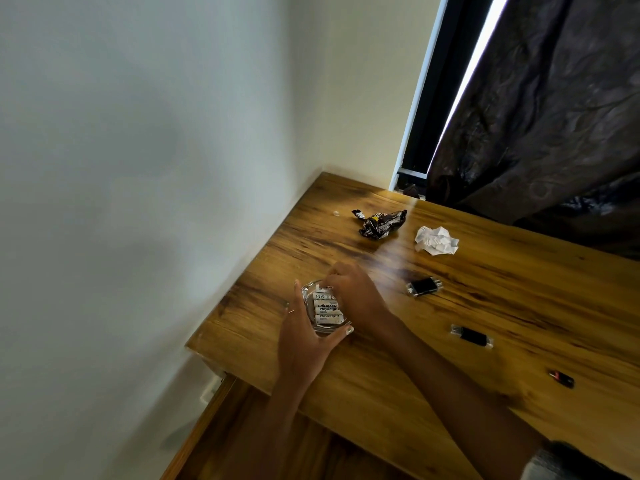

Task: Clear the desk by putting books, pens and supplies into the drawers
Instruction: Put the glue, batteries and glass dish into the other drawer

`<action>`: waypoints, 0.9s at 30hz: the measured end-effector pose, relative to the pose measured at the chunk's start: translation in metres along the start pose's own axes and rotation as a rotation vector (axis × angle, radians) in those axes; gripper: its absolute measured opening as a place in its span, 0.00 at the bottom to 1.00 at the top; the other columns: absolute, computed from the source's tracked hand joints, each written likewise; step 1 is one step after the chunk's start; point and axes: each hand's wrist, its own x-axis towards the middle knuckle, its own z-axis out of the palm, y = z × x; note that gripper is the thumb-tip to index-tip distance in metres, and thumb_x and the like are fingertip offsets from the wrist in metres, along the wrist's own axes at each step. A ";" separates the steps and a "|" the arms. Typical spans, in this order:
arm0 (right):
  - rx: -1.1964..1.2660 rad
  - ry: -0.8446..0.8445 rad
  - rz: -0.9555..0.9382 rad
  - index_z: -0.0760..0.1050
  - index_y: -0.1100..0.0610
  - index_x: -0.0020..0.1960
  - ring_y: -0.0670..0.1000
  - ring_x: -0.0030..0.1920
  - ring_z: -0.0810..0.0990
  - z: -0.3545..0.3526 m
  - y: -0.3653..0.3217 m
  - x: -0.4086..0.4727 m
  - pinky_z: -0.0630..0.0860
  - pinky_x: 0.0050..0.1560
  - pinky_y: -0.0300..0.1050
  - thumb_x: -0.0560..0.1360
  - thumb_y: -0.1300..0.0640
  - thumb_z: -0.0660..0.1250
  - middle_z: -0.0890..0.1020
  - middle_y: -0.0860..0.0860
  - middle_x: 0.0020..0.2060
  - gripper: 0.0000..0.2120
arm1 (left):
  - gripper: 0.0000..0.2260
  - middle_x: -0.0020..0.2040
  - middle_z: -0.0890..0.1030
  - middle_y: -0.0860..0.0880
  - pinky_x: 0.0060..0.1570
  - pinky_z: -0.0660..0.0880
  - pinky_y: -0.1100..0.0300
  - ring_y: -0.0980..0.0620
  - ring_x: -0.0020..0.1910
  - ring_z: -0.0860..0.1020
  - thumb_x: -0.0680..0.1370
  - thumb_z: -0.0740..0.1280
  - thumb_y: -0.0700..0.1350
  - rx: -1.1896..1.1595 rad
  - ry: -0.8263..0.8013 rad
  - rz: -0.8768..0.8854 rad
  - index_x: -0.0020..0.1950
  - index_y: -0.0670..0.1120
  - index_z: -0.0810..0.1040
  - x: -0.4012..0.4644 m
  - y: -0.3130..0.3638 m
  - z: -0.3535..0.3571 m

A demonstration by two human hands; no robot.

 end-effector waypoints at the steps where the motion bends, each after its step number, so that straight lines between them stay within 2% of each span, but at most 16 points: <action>1: 0.028 0.010 0.024 0.80 0.56 0.54 0.54 0.54 0.73 0.000 0.002 -0.001 0.69 0.49 0.47 0.72 0.61 0.68 0.78 0.53 0.52 0.11 | 0.54 0.72 0.68 0.49 0.65 0.71 0.48 0.48 0.70 0.67 0.63 0.74 0.65 -0.001 -0.001 -0.001 0.78 0.52 0.45 0.000 0.000 0.000; 6: 0.334 0.090 0.413 0.77 0.58 0.59 0.52 0.58 0.75 -0.014 0.003 -0.012 0.73 0.58 0.45 0.76 0.66 0.60 0.77 0.55 0.58 0.14 | 0.55 0.73 0.67 0.48 0.64 0.71 0.46 0.47 0.71 0.66 0.62 0.74 0.66 0.021 -0.009 0.003 0.78 0.51 0.46 0.001 -0.002 0.000; 8: 0.496 0.027 0.506 0.74 0.59 0.63 0.52 0.59 0.76 -0.018 -0.002 -0.019 0.73 0.60 0.46 0.76 0.66 0.59 0.77 0.55 0.61 0.17 | 0.55 0.73 0.66 0.48 0.65 0.71 0.46 0.46 0.71 0.66 0.61 0.75 0.64 0.021 -0.016 0.010 0.78 0.50 0.46 0.001 -0.002 0.001; 10: 0.682 -0.064 0.542 0.71 0.59 0.66 0.49 0.57 0.77 -0.018 -0.009 -0.024 0.74 0.57 0.44 0.76 0.67 0.57 0.78 0.55 0.61 0.19 | 0.55 0.72 0.67 0.48 0.65 0.71 0.49 0.48 0.70 0.67 0.62 0.77 0.59 0.001 -0.020 0.016 0.78 0.49 0.46 0.002 -0.001 0.000; 12: 0.784 -0.065 0.587 0.70 0.59 0.68 0.47 0.53 0.77 -0.018 -0.013 -0.027 0.75 0.52 0.40 0.76 0.69 0.57 0.78 0.54 0.61 0.21 | 0.55 0.71 0.68 0.48 0.63 0.73 0.53 0.50 0.69 0.68 0.63 0.79 0.55 -0.030 -0.026 0.022 0.78 0.49 0.45 0.003 -0.001 -0.002; 14: 0.829 -0.027 0.623 0.71 0.60 0.66 0.46 0.52 0.77 -0.020 -0.016 -0.030 0.75 0.51 0.39 0.75 0.70 0.57 0.79 0.53 0.59 0.21 | 0.56 0.70 0.69 0.48 0.62 0.73 0.55 0.51 0.68 0.69 0.63 0.80 0.52 -0.064 -0.039 0.032 0.78 0.50 0.44 0.002 0.000 -0.004; 16: 0.857 -0.013 0.654 0.71 0.62 0.65 0.47 0.53 0.77 -0.024 -0.017 -0.036 0.75 0.54 0.42 0.75 0.70 0.58 0.79 0.49 0.55 0.20 | 0.57 0.70 0.69 0.48 0.61 0.74 0.57 0.51 0.67 0.69 0.62 0.80 0.49 -0.086 -0.050 0.050 0.78 0.52 0.43 -0.003 0.001 -0.006; 19: 0.850 0.010 0.705 0.69 0.61 0.68 0.51 0.61 0.76 -0.027 -0.015 -0.051 0.74 0.61 0.46 0.76 0.68 0.59 0.77 0.54 0.62 0.20 | 0.57 0.70 0.69 0.48 0.63 0.73 0.53 0.50 0.68 0.68 0.61 0.80 0.49 -0.067 -0.057 0.102 0.77 0.52 0.43 -0.016 0.005 -0.006; 21: 0.813 0.038 0.722 0.70 0.60 0.67 0.51 0.61 0.76 -0.030 -0.015 -0.065 0.75 0.62 0.50 0.77 0.66 0.60 0.77 0.55 0.63 0.19 | 0.58 0.70 0.69 0.48 0.64 0.73 0.49 0.50 0.69 0.67 0.61 0.80 0.51 -0.047 -0.066 0.144 0.78 0.50 0.43 -0.029 0.011 -0.005; 22: 0.795 0.051 0.734 0.71 0.59 0.66 0.51 0.61 0.76 -0.032 -0.015 -0.075 0.75 0.62 0.51 0.77 0.65 0.61 0.77 0.55 0.63 0.18 | 0.58 0.71 0.68 0.48 0.64 0.72 0.51 0.51 0.70 0.66 0.61 0.80 0.51 -0.044 -0.079 0.164 0.77 0.51 0.42 -0.037 0.013 -0.004; 24: 0.777 0.066 0.756 0.71 0.59 0.66 0.50 0.60 0.76 -0.041 -0.019 -0.097 0.75 0.61 0.48 0.77 0.64 0.61 0.77 0.54 0.62 0.17 | 0.59 0.71 0.68 0.50 0.64 0.70 0.58 0.54 0.69 0.65 0.60 0.80 0.52 -0.052 -0.105 0.188 0.77 0.53 0.41 -0.055 0.019 -0.004; 27: 0.803 0.081 0.791 0.70 0.58 0.67 0.48 0.61 0.75 -0.057 -0.027 -0.138 0.74 0.60 0.44 0.77 0.66 0.59 0.76 0.53 0.64 0.19 | 0.58 0.69 0.69 0.52 0.65 0.70 0.54 0.52 0.69 0.65 0.60 0.80 0.53 -0.066 -0.153 0.220 0.77 0.51 0.43 -0.087 0.027 0.001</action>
